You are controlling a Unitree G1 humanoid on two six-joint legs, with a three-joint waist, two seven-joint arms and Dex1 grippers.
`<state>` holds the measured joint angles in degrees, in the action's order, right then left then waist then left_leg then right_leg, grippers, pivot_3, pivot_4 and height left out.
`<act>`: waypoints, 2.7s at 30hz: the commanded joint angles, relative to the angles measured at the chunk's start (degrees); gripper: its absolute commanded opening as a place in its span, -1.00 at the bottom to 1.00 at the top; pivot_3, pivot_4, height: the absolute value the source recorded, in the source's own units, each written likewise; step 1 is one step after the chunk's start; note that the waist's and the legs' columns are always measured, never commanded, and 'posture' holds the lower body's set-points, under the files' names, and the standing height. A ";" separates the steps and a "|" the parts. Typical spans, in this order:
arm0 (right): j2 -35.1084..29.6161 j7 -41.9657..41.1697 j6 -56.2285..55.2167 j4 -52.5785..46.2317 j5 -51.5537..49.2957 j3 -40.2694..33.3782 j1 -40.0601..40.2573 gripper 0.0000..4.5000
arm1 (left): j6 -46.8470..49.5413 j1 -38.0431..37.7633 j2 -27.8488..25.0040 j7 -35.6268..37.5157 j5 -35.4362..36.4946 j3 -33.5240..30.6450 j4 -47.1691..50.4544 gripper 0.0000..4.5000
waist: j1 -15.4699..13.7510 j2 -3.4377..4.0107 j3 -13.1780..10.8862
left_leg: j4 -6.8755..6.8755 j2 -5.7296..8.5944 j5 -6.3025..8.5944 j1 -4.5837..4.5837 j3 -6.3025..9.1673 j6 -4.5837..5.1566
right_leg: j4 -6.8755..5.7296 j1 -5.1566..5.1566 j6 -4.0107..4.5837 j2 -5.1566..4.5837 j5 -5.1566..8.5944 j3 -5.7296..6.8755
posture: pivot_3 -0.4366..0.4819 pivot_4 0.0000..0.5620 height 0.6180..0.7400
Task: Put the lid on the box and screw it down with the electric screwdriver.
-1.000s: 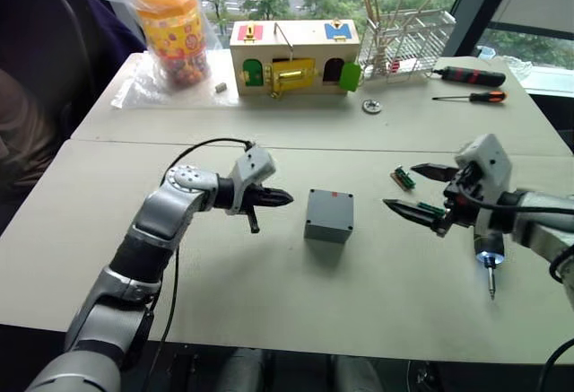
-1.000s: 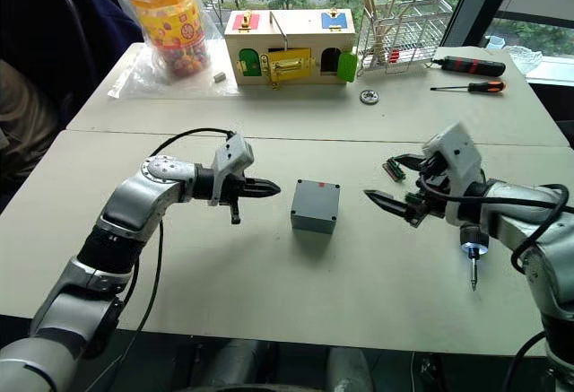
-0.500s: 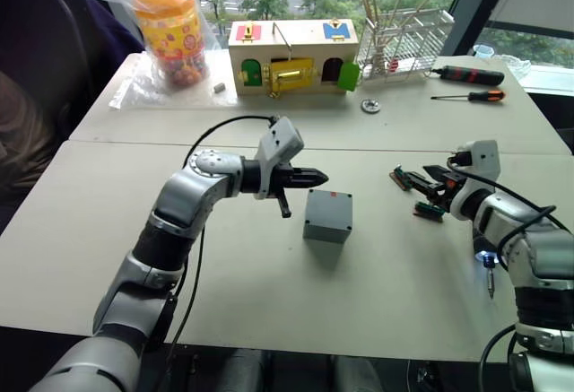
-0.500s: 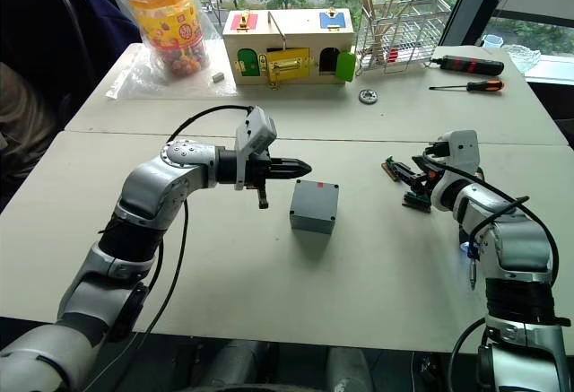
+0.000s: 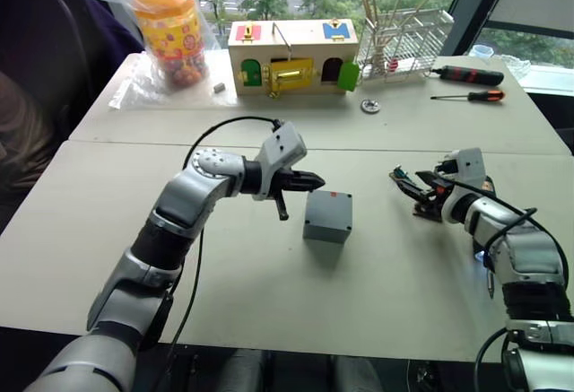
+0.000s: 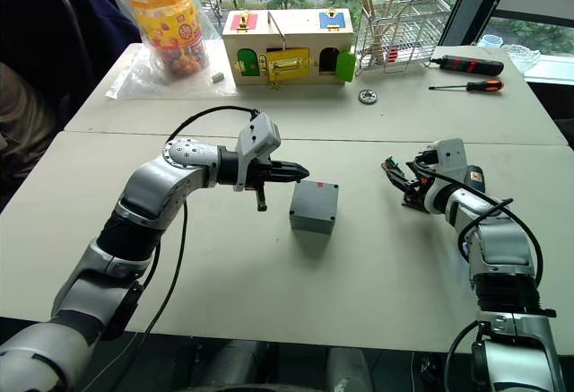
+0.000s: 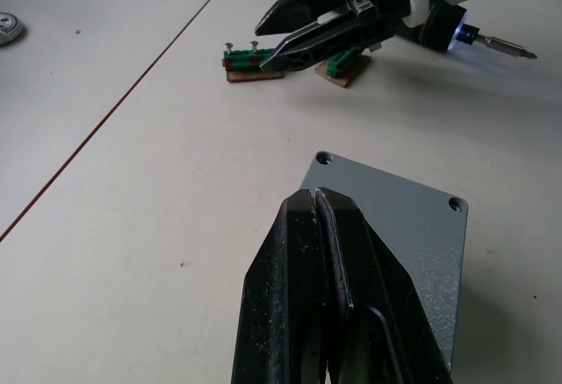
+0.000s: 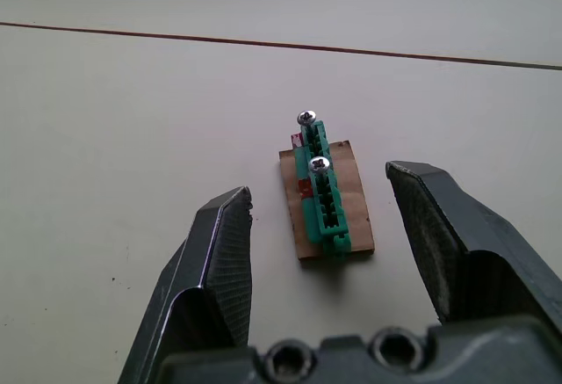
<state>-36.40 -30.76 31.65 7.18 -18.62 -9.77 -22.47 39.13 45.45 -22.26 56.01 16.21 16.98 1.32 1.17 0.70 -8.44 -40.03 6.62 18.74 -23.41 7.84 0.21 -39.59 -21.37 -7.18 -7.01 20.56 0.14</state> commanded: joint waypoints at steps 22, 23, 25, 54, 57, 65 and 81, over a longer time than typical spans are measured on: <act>1.79 0.24 -3.09 2.23 1.90 -0.89 -2.62 -0.99 | -1.18 -0.54 -0.27 -0.93 -0.70 -0.07 2.37 -1.00 | -0.03 0.00 0.00 | -0.01 0.00 0.00 0.00 0.00 0.00 | -0.01 0.00 0.00 0.00 0.00 0.00 | -0.05 -0.47 1.00; 1.88 0.28 -2.83 1.86 1.68 -1.12 -2.55 -0.99 | -1.19 -0.58 -0.28 -1.00 -0.66 -0.07 2.36 -1.00 | -0.02 0.00 0.00 | -0.01 0.00 0.00 0.00 0.00 0.00 | -0.01 0.00 0.00 0.00 0.00 0.00 | -0.05 -0.47 1.00; 2.09 0.42 -2.21 1.10 0.89 -1.93 -2.59 -0.99 | -1.25 -0.67 -0.30 -1.09 -0.62 -0.08 2.31 -1.00 | -0.02 0.00 0.00 | -0.01 0.00 0.00 0.00 0.00 0.00 | -0.01 0.00 0.00 0.00 0.00 0.00 | -0.05 -0.47 1.00; 2.23 -3.79 17.12 -32.56 -18.81 0.73 4.39 -0.99 | 1.85 -6.12 -9.68 6.26 4.82 -0.87 10.75 -1.00 | -0.33 0.00 0.00 | -0.03 0.01 0.00 0.00 0.11 0.00 | 0.05 0.07 0.00 0.00 0.00 -0.01 | -0.05 -0.47 1.00; 2.61 -3.62 16.37 -31.67 -17.94 1.80 5.05 -0.99 | 1.62 -6.05 -9.37 5.58 4.41 -0.42 10.47 -1.00 | -0.22 0.00 0.00 | -0.01 0.01 0.00 0.00 0.11 0.00 | 0.04 0.04 0.00 0.00 0.00 -0.01 | -0.05 -0.47 1.00; 2.10 -3.59 15.04 -30.30 -16.20 1.95 6.47 -0.99 | 1.41 -5.77 -8.97 4.84 4.30 -0.25 10.06 -1.00 | -0.17 0.00 0.00 | -0.01 0.01 0.00 0.00 0.11 0.00 | 0.04 0.04 0.00 0.01 0.00 -0.01 | -0.05 -0.47 1.00; 2.34 -4.11 14.66 -28.93 -15.06 2.85 6.74 -0.99 | 0.99 -5.64 -8.16 4.20 3.82 -0.27 9.30 -1.00 | -0.16 0.00 0.00 | -0.01 0.01 0.00 0.00 0.11 0.00 | 0.03 0.05 0.00 0.01 0.00 0.00 | -0.05 -0.47 1.00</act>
<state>-34.02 -34.58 46.78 -21.24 -33.42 -6.96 -15.84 40.95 38.98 -30.41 60.29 20.05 17.19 9.68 1.01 0.71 -8.44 -40.04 6.63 18.74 -23.41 7.95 0.21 -39.56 -21.32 -7.18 -7.00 20.56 0.14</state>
